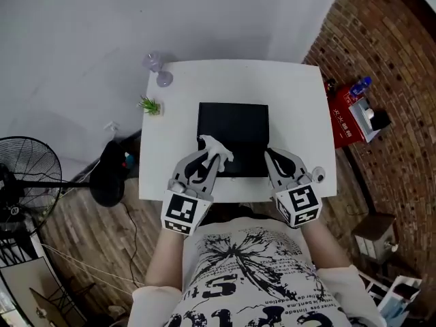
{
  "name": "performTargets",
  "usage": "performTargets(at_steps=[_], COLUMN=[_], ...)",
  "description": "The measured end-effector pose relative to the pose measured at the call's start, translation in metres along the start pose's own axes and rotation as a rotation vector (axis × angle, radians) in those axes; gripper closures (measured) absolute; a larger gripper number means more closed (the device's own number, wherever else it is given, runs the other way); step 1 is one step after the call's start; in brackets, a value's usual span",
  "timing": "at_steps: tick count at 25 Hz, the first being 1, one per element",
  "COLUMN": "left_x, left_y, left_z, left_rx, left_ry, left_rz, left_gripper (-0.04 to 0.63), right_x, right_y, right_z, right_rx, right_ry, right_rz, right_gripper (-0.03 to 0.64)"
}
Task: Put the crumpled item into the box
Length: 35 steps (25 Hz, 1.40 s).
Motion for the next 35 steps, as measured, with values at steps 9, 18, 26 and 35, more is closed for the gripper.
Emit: performTargets(at_steps=[9,18,26,35], left_x=[-0.045,-0.097,-0.137,-0.154], left_y=[-0.030,-0.049,-0.061,-0.062], left_z=[0.064,0.117,0.148,0.171], left_rx=[0.057,-0.031,-0.112,-0.107], left_ry=[0.170,0.414,0.608,0.737], left_rz=[-0.020,0.069,0.196,0.204], left_gripper=[0.531,0.528,0.526,0.508], right_x=[-0.023,-0.041,-0.053,-0.050], right_y=[-0.041,-0.064,-0.081,-0.092], right_z=[0.025,0.063,0.078,0.083], right_rx=[-0.030,-0.087,-0.105,-0.128], right_ry=[0.035,0.101,0.134,0.143], right_rz=[-0.085,-0.140,-0.154,-0.133], right_gripper=[0.601,0.601,0.601,0.601])
Point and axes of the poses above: the fingertips, and each gripper's own axes: x backward along the fingers, y to its left, z out of its underside, the point moved 5 cm from there along x, backward along the fingers, and after that the axes turned 9 degrees about -x, right-handed, at the moved point
